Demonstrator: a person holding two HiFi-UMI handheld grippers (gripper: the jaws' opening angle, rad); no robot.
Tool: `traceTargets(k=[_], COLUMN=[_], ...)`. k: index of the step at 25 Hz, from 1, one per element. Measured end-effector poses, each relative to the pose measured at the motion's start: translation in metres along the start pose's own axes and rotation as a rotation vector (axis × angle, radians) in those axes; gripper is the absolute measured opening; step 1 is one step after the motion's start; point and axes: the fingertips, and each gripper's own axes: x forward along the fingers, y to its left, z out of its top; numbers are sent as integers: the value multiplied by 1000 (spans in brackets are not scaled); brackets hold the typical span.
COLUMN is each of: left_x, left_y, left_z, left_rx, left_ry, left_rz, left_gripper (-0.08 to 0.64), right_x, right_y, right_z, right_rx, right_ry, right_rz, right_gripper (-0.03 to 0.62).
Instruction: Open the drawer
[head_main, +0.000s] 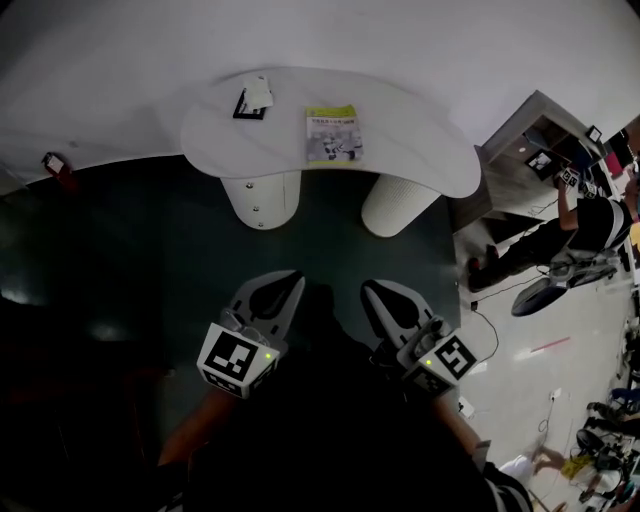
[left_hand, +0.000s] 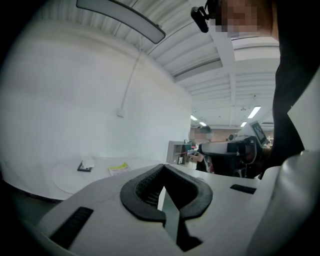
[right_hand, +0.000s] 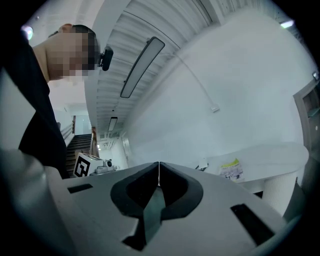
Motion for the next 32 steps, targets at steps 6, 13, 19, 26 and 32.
traceTargets(k=[6, 13, 19, 26, 32], left_x=[41, 95, 132, 141, 122], left_y=[56, 117, 147, 177, 214], left_z=[7, 23, 25, 26, 25], left_rx=[-16, -55, -93, -106, -121], left_ry=[16, 37, 72, 101, 79], left_rz=[90, 194, 262, 271, 246], left_gripper=[11, 11, 11, 11, 11], right_x=[54, 115, 150, 185, 227], right_y=[-49, -116, -166, -180, -157], right_z=[13, 28, 24, 17, 10], right_rx=[5, 26, 72, 108, 87], right_ry=[18, 56, 81, 103, 138], right_rz=[90, 200, 255, 284, 277], right_gripper=[17, 17, 17, 17, 17])
